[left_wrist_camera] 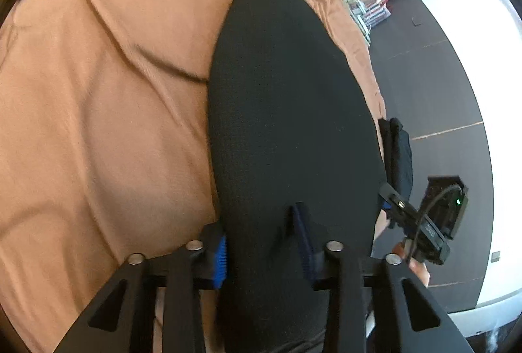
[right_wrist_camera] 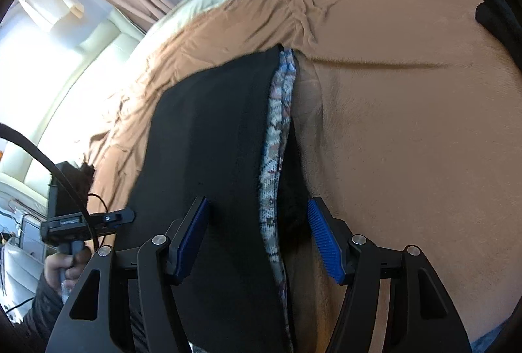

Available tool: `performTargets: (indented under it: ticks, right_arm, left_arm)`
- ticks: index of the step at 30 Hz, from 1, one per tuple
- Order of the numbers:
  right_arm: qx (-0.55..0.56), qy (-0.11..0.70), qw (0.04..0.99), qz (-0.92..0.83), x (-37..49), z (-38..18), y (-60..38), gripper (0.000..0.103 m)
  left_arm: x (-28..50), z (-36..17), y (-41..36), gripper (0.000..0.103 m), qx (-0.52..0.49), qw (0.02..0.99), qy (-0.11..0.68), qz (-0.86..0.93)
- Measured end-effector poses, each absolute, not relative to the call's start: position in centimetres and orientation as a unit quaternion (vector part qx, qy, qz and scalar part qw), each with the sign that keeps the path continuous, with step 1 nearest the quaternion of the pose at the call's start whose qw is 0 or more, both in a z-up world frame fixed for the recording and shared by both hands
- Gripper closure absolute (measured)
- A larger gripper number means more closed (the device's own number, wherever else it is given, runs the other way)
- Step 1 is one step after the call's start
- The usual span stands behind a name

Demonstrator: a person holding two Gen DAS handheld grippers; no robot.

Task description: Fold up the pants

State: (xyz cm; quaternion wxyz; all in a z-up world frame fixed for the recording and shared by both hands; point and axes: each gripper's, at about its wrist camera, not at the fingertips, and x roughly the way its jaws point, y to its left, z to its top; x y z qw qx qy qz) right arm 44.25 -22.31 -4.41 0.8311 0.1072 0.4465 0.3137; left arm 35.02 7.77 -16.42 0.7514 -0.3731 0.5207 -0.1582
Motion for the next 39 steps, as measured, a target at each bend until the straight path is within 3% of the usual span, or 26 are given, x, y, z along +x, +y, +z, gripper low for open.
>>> performTargets:
  ticks: [4, 6, 8, 18, 36, 38, 39]
  right_arm:
    - [0.115, 0.460, 0.826, 0.305, 44.0, -4.9, -21.9, 0.058]
    - [0.117, 0.460, 0.826, 0.305, 43.9, -4.7, -22.0, 0.068]
    - [0.116, 0.463, 0.825, 0.302, 43.7, -4.5, -21.9, 0.072]
    - [0.128, 0.488, 0.802, 0.321, 43.0, -5.0, -19.5, 0.074]
    - [0.176, 0.518, 0.751, 0.371, 43.2, -7.5, -18.4, 0.075]
    - [0.177, 0.511, 0.755, 0.370, 43.6, -7.3, -18.9, 0.075]
    - [0.183, 0.508, 0.756, 0.371, 44.0, -7.1, -19.3, 0.074]
  left_arm:
    - [34.7, -16.0, 8.1, 0.090, -0.369, 0.756, 0.518, -0.153]
    - [34.6, -15.4, 8.3, 0.091, -0.368, 0.758, 0.515, -0.155]
    - [34.6, -14.6, 8.5, 0.092, -0.366, 0.759, 0.514, -0.159]
    - [33.4, -11.9, 10.7, 0.094, -0.358, 0.766, 0.510, -0.155]
    - [30.8, -12.5, 14.6, 0.093, -0.314, 0.768, 0.547, -0.112]
    - [31.2, -12.8, 14.6, 0.088, -0.315, 0.766, 0.549, -0.114]
    - [31.4, -12.8, 14.5, 0.077, -0.312, 0.767, 0.549, -0.112]
